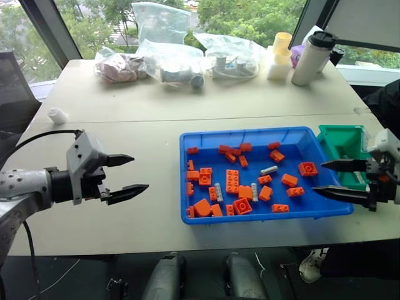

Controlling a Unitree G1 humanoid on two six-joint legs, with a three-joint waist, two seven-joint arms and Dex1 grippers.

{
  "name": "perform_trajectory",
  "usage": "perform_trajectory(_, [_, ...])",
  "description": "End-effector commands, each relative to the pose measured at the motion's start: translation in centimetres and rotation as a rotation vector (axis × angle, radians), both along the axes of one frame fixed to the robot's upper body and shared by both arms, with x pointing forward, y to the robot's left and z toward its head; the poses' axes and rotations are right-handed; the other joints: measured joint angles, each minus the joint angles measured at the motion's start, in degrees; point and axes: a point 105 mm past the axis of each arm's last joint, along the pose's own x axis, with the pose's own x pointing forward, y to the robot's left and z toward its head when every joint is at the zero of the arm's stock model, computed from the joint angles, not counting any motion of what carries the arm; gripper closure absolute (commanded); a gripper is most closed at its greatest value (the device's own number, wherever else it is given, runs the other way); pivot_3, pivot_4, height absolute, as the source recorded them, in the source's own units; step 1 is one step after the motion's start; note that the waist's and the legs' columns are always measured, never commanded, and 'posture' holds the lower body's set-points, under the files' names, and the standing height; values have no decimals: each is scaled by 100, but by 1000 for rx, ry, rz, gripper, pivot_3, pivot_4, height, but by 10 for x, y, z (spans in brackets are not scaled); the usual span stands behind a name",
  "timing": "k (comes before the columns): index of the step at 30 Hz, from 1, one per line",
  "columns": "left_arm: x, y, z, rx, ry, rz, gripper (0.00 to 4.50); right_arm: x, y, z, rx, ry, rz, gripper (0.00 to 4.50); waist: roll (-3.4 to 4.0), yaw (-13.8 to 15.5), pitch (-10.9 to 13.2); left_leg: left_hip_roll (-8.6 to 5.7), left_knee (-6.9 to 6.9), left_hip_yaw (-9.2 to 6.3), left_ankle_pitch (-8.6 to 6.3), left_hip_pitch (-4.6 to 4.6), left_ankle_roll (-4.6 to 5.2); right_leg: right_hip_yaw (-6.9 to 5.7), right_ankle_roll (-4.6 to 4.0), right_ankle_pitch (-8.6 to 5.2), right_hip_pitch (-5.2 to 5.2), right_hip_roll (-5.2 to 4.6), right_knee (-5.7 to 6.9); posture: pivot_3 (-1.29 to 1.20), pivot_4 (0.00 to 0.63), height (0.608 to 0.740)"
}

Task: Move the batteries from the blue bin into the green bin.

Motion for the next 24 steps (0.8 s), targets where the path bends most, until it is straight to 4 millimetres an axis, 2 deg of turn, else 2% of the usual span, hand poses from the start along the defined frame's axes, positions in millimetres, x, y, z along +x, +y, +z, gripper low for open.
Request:
perform_trajectory(1, [0, 1, 11, -23, -38, 12, 0, 1, 1, 7, -4, -38, 14, 45, 0, 0, 0, 0, 0, 0, 0, 0, 0, 0, 4, 2, 0, 1, 0, 0, 150, 740])
perform_trajectory(14, [3, 2, 8, 15, -53, 8, 0, 5, 5, 5, 23, -35, -7, 45, 0, 0, 0, 0, 2, 0, 1, 4, -1, -3, 9, 5, 5, 8, 2, 0, 150, 740])
perform_trajectory(24, [11, 9, 27, 55, -37, -96, 0, 23, 25, 12, 16, -70, 73, 45, 0, -26, 0, 1, 4, 2, 3, 9, -2, -14, 11, 6, 8, 17, 5, 0, 150, 740])
